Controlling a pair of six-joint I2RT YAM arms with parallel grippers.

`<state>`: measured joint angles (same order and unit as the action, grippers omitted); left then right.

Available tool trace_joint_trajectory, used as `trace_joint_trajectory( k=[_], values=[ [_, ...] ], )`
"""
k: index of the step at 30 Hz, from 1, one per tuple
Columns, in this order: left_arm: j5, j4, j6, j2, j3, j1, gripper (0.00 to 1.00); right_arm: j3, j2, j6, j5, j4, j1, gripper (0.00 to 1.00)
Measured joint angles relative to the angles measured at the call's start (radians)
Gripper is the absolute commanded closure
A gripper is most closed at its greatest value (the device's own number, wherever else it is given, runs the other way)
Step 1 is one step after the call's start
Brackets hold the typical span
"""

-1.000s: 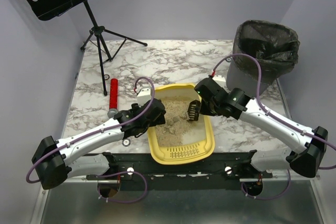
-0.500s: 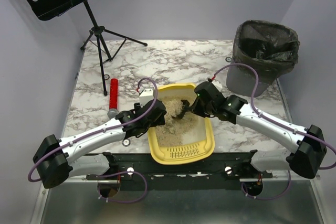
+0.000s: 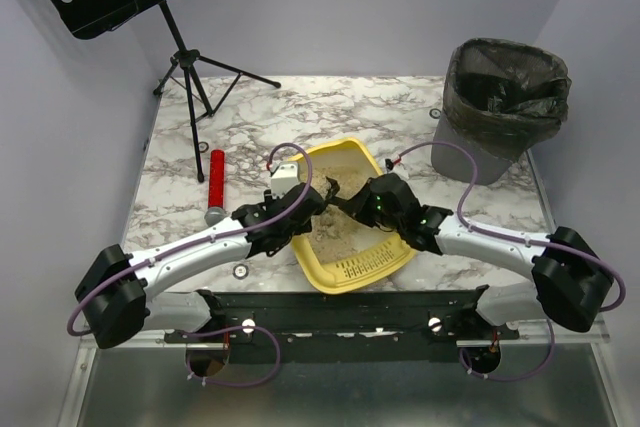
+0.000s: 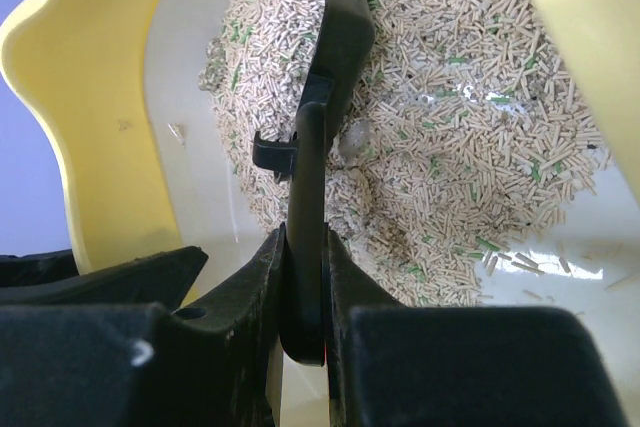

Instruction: Clean the litter box

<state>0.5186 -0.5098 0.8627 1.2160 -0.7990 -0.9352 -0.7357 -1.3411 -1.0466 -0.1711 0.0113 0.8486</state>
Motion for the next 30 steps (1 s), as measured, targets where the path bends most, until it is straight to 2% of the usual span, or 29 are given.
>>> trace_joint_trajectory(
  k=[4,11,20,30],
  values=[
    [0.017,-0.012,0.028,0.031,-0.026,0.014,0.53,0.092,0.0,-0.006,-0.011,-0.167,0.0,0.99],
    [0.024,-0.013,0.051,0.037,-0.029,0.031,0.53,0.26,0.092,-0.028,-0.049,-0.339,0.001,0.99],
    [0.025,-0.013,0.066,0.037,-0.031,0.038,0.53,0.404,0.279,-0.062,-0.064,-0.385,0.001,0.99],
    [0.029,-0.016,0.067,0.036,-0.032,0.039,0.53,0.442,0.503,-0.123,-0.069,-0.381,0.001,0.99]
  ],
)
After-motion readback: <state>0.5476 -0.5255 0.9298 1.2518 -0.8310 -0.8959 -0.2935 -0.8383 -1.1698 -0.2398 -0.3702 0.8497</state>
